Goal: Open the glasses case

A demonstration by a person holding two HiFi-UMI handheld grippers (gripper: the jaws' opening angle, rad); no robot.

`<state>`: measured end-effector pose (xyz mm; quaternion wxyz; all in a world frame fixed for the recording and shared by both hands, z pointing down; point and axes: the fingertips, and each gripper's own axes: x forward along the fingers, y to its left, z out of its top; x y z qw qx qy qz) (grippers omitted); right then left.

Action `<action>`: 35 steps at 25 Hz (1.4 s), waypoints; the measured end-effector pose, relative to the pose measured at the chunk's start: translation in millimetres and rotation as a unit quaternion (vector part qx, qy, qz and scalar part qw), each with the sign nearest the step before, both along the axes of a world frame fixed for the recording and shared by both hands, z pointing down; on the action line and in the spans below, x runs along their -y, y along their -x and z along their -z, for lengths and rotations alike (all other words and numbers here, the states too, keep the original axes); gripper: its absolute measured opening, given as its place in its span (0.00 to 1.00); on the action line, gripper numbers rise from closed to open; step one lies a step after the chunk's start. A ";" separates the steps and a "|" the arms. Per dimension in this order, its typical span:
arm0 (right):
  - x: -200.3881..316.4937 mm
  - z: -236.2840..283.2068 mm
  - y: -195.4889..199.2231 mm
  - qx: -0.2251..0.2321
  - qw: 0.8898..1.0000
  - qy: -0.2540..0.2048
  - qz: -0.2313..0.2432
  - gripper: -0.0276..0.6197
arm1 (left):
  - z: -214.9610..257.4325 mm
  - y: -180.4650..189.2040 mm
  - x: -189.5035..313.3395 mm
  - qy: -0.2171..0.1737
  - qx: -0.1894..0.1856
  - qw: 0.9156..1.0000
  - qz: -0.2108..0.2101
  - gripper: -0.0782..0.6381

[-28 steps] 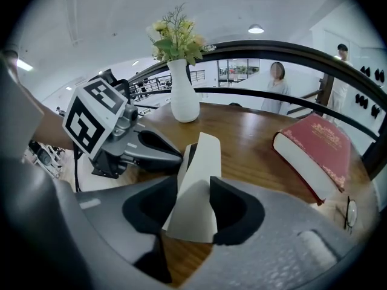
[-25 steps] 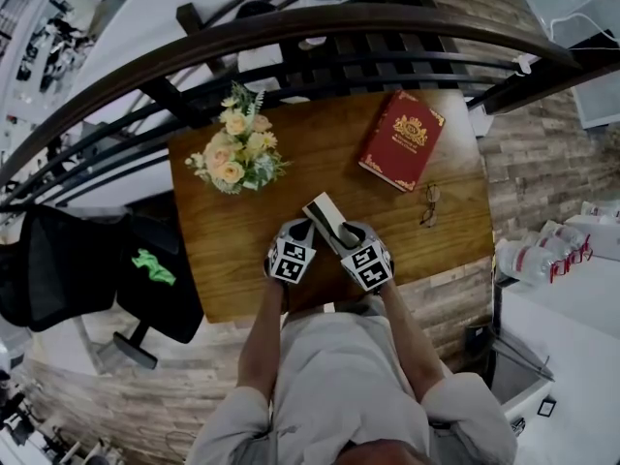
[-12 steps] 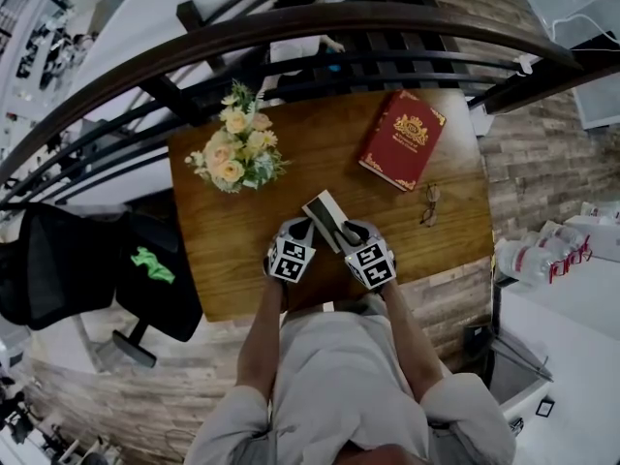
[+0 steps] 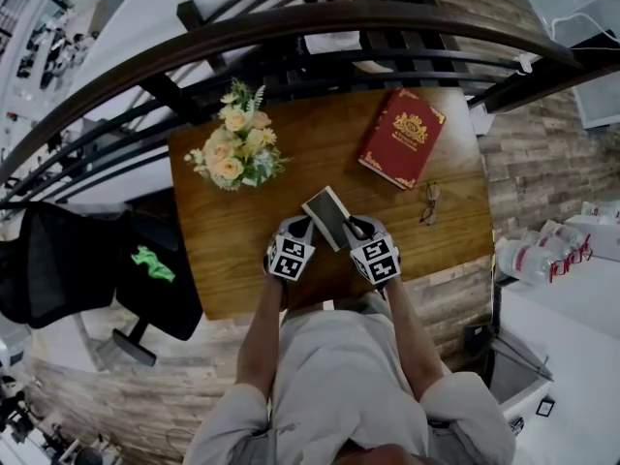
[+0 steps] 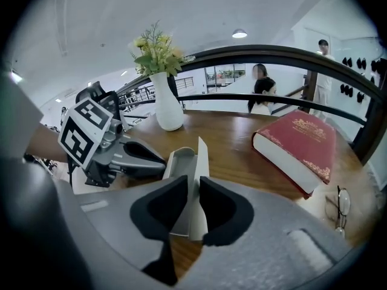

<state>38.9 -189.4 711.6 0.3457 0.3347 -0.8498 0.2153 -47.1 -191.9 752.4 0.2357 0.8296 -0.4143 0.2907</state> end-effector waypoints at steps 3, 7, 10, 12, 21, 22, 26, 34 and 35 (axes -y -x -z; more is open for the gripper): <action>1.1 1.4 -3.2 0.001 1.000 -0.003 -0.008 0.13 | 0.1 0.4 -0.4 0.000 0.001 1.000 0.001 0.14; 4.2 1.4 -8.7 0.001 1.000 -0.006 -0.019 0.12 | -1.4 0.3 0.2 0.001 0.001 1.000 0.002 0.14; 5.9 0.7 -13.3 0.000 1.000 -0.007 -0.028 0.12 | -2.2 0.7 0.1 0.002 0.000 1.000 0.002 0.14; 7.3 0.4 -16.4 0.000 0.999 -0.008 -0.035 0.12 | -2.7 1.0 0.0 0.002 0.000 1.000 0.003 0.14; 12.2 4.2 -26.4 0.007 0.998 -0.010 -0.064 0.12 | -1.6 1.1 -1.6 0.004 0.004 1.000 0.003 0.14; 12.3 5.0 -27.2 0.009 0.998 -0.011 -0.066 0.12 | -1.5 1.6 -1.7 0.004 0.003 1.000 0.005 0.14; 12.5 9.6 -29.3 0.014 0.997 -0.019 -0.074 0.12 | -0.7 5.9 -3.9 0.003 -0.003 1.000 0.015 0.14; 13.3 27.7 -27.8 0.026 0.996 -0.050 -0.070 0.12 | 19.0 18.0 -5.9 -0.021 -0.012 0.999 0.039 0.14; 13.4 30.5 -27.6 0.027 0.996 -0.055 -0.070 0.12 | 23.1 19.0 -6.5 -0.025 -0.014 0.999 0.041 0.14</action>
